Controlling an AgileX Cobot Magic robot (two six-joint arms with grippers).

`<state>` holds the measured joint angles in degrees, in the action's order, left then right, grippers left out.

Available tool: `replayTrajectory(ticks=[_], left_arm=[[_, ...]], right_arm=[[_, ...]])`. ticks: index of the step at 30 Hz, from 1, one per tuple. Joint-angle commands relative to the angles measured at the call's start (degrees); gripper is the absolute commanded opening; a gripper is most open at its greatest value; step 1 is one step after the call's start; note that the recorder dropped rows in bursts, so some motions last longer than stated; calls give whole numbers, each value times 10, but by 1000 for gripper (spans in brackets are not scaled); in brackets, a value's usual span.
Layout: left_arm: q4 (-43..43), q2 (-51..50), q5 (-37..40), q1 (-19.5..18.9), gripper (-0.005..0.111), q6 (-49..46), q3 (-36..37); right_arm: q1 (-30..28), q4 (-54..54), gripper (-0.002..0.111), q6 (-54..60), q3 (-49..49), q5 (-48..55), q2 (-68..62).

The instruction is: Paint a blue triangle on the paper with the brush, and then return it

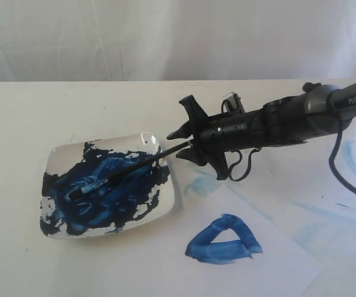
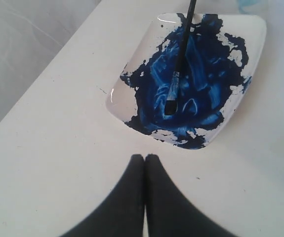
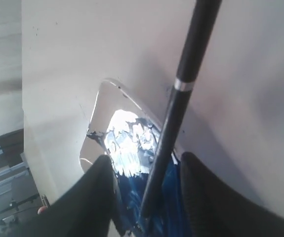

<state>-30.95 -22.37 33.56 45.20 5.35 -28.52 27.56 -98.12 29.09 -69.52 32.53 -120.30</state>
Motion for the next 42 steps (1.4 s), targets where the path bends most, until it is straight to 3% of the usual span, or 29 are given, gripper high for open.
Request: replayTrajectory(ticks=[1,5,11,23,28,36,42], left_arm=[[0,3,-11,1,0,5,0],[0,3,-12,1,0,5,0],[9,3,-13,1,0,13,0],[187,3,-16,1,0,30,0],[259,3,-28,1,0,30,0],[260,3,-67,1,0,32,0],[244,2,-63,1,0,32,9]], right_arm=[[-14,2,41,11,-5,78,14],[-35,12,30,41,-3,146,38],[-35,79,0,100,-1,160,112],[-33,280,0,182,87,65,334],[-33,287,0,242,137,23,426],[-33,290,0,300,238,-90,579],[-33,293,0,329,300,-83,643]])
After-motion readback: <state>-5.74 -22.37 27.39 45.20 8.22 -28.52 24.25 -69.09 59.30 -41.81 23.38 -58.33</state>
